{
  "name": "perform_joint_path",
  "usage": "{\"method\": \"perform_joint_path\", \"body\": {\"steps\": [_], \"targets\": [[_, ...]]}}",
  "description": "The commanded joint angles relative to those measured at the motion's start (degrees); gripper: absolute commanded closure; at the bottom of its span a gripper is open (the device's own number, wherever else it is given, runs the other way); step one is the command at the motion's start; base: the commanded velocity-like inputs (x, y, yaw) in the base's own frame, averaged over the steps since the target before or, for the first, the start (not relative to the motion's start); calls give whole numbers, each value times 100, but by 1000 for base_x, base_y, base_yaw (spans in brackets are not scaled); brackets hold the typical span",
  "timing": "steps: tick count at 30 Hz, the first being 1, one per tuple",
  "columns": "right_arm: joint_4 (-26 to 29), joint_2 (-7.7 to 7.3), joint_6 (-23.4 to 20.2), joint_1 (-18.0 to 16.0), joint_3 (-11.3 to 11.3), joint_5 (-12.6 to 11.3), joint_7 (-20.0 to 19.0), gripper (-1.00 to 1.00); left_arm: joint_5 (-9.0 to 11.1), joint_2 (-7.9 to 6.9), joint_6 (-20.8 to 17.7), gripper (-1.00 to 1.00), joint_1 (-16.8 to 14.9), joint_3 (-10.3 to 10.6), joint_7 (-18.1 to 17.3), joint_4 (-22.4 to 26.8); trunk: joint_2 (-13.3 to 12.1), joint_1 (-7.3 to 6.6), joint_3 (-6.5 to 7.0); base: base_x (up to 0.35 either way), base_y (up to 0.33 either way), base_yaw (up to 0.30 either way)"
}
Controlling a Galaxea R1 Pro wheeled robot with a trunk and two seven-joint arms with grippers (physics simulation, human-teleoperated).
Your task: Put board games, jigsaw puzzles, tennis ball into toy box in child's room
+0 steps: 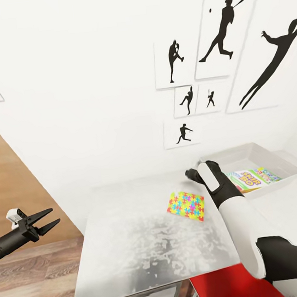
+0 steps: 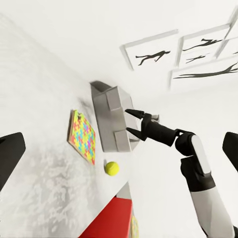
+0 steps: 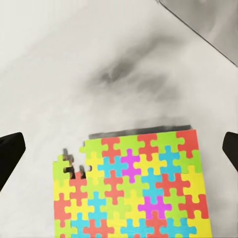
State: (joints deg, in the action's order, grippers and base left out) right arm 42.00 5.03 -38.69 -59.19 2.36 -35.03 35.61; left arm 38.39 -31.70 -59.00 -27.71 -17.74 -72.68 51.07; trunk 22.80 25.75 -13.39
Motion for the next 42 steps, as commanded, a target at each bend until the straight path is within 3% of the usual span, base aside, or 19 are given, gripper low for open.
{"method": "perform_joint_path", "body": {"steps": [1, 14, 42], "targets": [[2, 2, -5, -40, 12, -55, 51, -100, 11, 1, -41, -100, -3, 3, -9, 0, 12, 3, -21, 0, 0, 0], [-110, 26, 2, -120, 27, 406, 60, -100, 16, 6, -41, -100, -6, 25, -9, 0, 12, 3, -142, 0, 0, 0], [-130, 91, 140, -285, 27, 427, 60, -100, 11, 6, -41, -100, -7, 34, -9, 0, 12, 3, -401, 0, 0, 0]]}}
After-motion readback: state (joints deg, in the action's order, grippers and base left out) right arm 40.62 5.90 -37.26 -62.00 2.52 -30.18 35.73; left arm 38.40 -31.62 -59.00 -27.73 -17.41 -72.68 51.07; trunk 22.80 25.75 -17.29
